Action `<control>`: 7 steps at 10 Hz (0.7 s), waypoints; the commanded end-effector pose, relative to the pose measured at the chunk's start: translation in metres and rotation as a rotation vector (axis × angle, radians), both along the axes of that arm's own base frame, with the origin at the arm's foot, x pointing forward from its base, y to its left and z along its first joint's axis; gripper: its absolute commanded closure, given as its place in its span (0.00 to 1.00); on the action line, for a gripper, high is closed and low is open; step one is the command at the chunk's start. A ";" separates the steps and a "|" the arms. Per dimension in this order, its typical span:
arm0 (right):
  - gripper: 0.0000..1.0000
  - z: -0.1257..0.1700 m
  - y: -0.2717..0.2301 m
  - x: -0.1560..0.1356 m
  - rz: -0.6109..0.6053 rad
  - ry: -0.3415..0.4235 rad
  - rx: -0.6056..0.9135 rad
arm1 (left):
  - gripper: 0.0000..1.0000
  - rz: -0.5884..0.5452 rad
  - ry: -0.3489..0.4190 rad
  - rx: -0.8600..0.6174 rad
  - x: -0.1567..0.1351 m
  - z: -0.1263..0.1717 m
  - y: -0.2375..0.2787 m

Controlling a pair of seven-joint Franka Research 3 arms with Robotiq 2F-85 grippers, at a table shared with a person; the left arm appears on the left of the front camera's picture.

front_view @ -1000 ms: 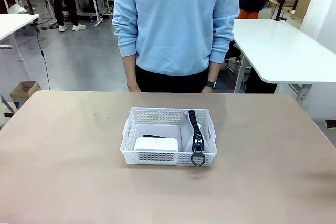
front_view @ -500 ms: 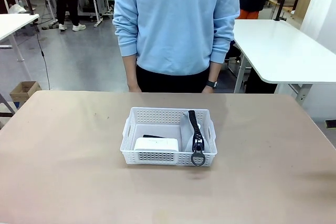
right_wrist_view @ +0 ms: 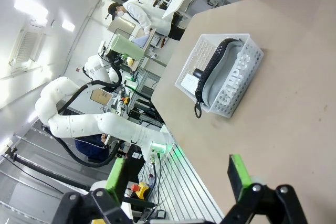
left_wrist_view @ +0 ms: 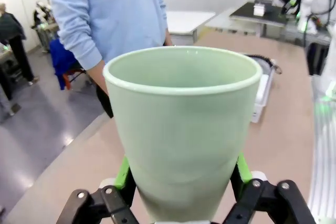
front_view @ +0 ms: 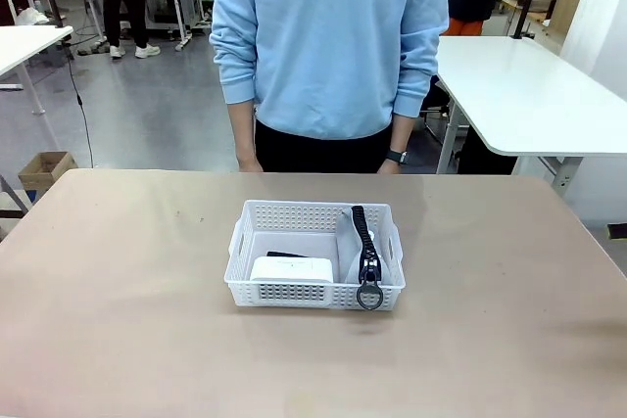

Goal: Efficiently arrange items inside the basket to fit them all.
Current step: Pick up the Reusable plastic cup and place it inside the Organizing basket.

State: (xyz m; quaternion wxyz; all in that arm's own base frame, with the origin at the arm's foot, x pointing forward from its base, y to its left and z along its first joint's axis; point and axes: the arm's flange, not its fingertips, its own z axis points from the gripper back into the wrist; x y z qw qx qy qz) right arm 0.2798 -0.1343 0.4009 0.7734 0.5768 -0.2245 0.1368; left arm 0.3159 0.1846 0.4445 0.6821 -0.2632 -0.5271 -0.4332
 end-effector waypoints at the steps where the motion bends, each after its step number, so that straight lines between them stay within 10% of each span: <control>1: 0.00 0.001 0.001 -0.001 0.002 -0.016 0.007 | 0.15 -0.007 -0.040 0.107 0.001 0.027 -0.089; 7: 0.00 0.001 0.001 -0.001 0.002 -0.016 0.007 | 0.15 -0.236 -0.019 0.512 0.021 0.033 -0.317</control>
